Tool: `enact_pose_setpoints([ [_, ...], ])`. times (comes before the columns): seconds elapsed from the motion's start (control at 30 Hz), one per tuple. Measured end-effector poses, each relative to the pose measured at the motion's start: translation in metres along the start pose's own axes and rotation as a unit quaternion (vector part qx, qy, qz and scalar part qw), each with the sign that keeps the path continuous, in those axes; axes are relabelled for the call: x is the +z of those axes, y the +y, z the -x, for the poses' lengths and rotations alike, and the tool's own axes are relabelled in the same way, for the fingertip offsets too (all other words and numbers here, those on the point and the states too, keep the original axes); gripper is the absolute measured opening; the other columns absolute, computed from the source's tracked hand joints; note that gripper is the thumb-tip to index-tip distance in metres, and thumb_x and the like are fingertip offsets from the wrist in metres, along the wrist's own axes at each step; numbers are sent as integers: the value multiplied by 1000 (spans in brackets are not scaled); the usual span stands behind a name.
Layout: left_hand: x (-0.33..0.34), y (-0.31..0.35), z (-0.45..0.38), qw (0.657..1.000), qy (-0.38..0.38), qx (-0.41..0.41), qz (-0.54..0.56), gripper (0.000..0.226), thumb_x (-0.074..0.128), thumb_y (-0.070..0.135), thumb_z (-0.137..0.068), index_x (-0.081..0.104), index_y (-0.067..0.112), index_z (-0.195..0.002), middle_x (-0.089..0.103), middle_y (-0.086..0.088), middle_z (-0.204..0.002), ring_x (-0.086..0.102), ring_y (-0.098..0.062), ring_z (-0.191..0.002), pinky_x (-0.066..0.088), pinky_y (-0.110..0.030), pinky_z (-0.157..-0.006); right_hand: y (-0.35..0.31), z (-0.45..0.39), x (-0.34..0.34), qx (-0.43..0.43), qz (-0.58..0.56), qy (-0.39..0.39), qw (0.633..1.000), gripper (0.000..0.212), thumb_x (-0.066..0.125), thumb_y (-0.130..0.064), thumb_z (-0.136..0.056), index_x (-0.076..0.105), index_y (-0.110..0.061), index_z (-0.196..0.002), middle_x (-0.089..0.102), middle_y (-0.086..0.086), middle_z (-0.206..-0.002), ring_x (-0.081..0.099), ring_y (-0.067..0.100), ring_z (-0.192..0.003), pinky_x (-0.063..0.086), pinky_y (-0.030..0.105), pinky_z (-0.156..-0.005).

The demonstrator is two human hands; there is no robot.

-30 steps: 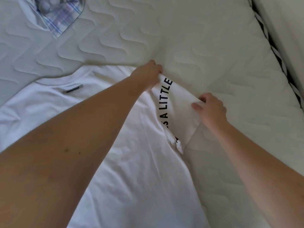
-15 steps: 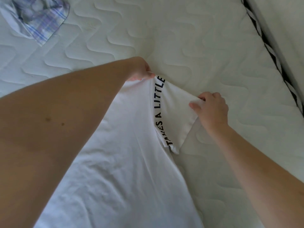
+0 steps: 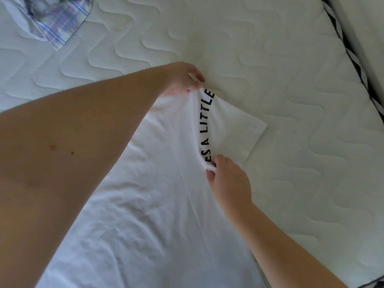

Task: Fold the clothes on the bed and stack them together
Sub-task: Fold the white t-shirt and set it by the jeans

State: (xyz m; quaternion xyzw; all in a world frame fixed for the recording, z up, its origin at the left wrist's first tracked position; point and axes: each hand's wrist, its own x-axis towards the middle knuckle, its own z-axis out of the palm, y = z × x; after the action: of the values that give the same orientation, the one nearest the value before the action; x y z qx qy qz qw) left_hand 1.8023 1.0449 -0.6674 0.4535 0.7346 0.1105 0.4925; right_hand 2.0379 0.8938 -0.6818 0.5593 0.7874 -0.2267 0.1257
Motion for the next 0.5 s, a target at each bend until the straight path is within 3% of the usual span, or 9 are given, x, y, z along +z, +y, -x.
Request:
enact_pose_setpoints([
  [0.07, 7, 0, 1, 1000, 11, -3, 6, 15, 64, 26, -90, 68, 35, -101, 68, -3, -104, 64, -13, -90, 53, -33, -87, 1, -3, 0, 7, -58, -4, 998, 22, 50, -31, -97, 52, -17, -113, 59, 0, -102, 59, 22, -93, 33, 29, -67],
  [0.17, 16, -3, 3, 998, 58, 12, -7, 16, 65, 23, -90, 70, 29, -104, 64, 1, -110, 60, -16, -97, 45, -23, -71, 6, -3, -3, 8, -99, -20, 995, 23, 54, -34, -96, 55, -16, -110, 61, 0, -100, 58, 21, -91, 36, 29, -68],
  [0.27, 24, -5, 7, 995, 77, 39, -52, 30, 73, 32, -86, 68, 22, -114, 59, 3, -116, 54, -15, -105, 41, -24, -79, 11, -6, -9, 17, -146, -21, 989, 27, 56, -46, -93, 59, -20, -101, 62, -4, -92, 58, 18, -85, 40, 31, -69],
  [0.37, 29, -6, 8, 990, 115, 42, -64, 30, 70, 17, -88, 66, 19, -117, 59, -1, -120, 56, -17, -105, 41, -24, -77, 16, -10, -13, 30, -164, 16, 986, 30, 52, -52, -92, 60, -24, -94, 62, -5, -87, 58, 18, -87, 45, 34, -75],
  [0.43, 32, -6, 8, 988, 135, 45, -63, 36, 62, 4, -88, 63, 20, -120, 58, -3, -119, 56, -18, -99, 43, -25, -70, 21, -14, -15, 44, -155, 86, 983, 32, 56, -47, -93, 62, -19, -108, 61, 1, -102, 56, 25, -100, 43, 38, -87],
  [0.5, 34, -6, 10, 986, 144, 50, -69, 38, 60, 3, -88, 61, 20, -123, 56, -6, -123, 56, -20, -106, 43, -24, -72, 28, -22, -19, 72, -151, 140, 976, 45, 62, -41, -91, 55, -17, -129, 55, 8, -123, 49, 30, -116, 36, 40, -96],
])
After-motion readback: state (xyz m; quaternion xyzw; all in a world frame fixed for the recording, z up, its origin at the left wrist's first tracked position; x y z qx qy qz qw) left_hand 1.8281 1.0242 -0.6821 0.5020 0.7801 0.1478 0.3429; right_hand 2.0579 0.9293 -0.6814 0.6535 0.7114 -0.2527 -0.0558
